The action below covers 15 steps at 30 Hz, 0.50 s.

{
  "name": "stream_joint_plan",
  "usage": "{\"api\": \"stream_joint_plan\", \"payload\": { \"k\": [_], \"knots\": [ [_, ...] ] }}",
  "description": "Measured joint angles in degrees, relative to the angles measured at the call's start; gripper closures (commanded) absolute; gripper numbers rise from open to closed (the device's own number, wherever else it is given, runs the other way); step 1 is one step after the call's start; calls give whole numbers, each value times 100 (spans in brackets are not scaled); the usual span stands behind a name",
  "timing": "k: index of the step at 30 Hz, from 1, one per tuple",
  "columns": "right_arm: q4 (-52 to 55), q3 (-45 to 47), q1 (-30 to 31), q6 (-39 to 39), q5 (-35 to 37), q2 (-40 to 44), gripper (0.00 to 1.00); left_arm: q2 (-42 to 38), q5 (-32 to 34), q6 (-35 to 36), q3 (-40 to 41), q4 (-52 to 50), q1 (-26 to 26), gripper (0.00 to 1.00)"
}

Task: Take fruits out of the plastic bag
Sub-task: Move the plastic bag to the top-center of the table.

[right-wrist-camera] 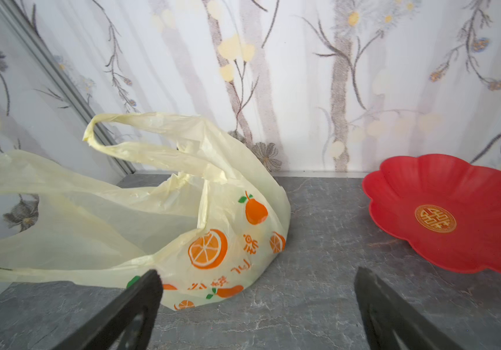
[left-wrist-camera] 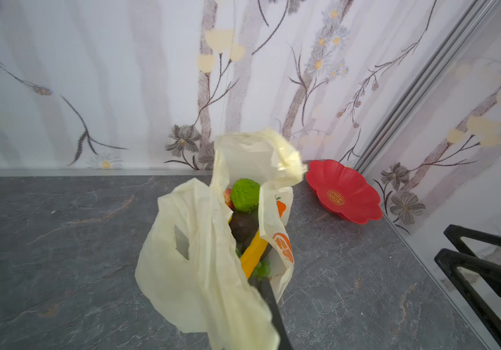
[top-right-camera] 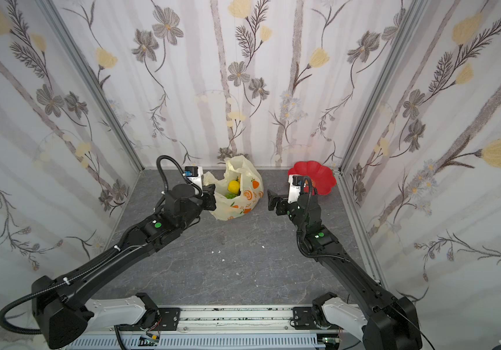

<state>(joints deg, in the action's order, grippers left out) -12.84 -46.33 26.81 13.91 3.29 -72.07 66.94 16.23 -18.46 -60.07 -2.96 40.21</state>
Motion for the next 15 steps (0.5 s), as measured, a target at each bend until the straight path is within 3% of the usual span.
{"api": "stream_joint_plan", "payload": {
  "k": [5, 15],
  "knots": [
    [70, -885, 907, -297, 9, -619, 0, -911, -52, -260, 883, 105, -367, 100],
    [573, -2439, 2063, -662, 833, -1974, 0, -1303, -382, -457, 1263, 127, -560, 100]
  ]
}}
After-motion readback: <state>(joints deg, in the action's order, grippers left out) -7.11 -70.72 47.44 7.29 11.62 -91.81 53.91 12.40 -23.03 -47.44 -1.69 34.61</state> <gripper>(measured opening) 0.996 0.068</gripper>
